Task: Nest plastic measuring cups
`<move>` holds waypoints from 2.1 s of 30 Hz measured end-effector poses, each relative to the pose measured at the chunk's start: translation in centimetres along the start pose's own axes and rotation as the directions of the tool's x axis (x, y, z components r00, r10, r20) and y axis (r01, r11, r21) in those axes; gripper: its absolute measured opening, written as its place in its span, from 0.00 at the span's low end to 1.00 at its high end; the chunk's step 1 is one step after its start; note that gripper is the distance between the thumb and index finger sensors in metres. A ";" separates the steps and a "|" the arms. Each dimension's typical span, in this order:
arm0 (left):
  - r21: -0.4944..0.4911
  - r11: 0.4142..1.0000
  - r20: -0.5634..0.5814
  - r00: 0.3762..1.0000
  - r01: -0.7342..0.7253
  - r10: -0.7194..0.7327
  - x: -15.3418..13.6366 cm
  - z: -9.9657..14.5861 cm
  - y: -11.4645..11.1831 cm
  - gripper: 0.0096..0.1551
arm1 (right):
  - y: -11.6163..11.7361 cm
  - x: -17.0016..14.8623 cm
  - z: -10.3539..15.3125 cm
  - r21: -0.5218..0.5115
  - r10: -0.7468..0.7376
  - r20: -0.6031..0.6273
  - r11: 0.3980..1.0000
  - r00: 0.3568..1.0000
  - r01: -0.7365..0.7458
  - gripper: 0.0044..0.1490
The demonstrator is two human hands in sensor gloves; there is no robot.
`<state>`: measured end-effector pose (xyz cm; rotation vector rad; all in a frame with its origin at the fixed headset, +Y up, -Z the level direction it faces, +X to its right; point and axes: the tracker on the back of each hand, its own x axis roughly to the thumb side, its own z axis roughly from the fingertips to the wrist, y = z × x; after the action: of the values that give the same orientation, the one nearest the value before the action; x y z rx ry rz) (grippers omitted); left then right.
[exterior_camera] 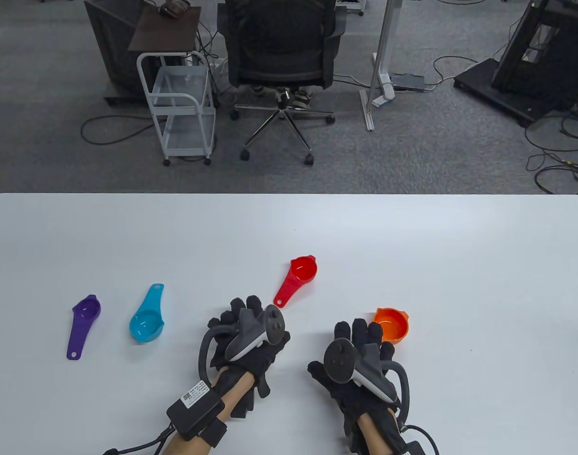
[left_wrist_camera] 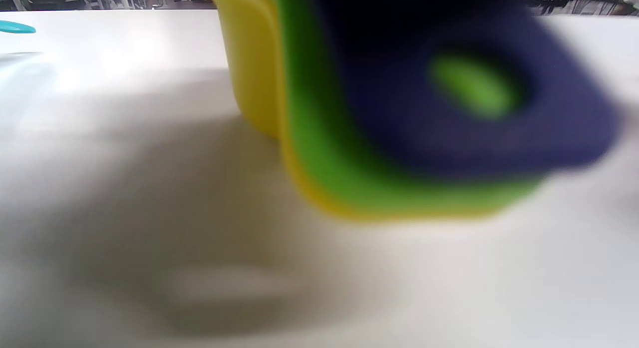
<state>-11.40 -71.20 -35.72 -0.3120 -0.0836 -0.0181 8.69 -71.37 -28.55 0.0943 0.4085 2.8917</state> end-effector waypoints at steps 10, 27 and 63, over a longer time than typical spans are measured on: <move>0.260 0.965 0.221 0.971 0.033 -0.093 -4.1 5.9 3.4 0.59 | -1.2 -2.1 0.7 -0.083 -0.030 -0.046 0.996 0.998 0.026 0.63; 0.210 0.978 0.149 0.988 -0.001 -0.031 -9.6 6.2 0.5 0.58 | -0.4 -7.5 -4.2 -0.100 -0.238 -0.390 0.971 0.890 0.216 0.62; 0.143 0.980 0.054 0.990 -0.135 0.128 -14.7 5.7 0.0 0.57 | -1.8 15.4 -4.0 -0.160 -0.020 0.171 0.986 0.985 0.047 0.49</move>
<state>-26.53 -69.32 -31.55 -0.1702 -0.1077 0.1259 -6.32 -67.32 -32.38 0.2996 0.1403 2.8418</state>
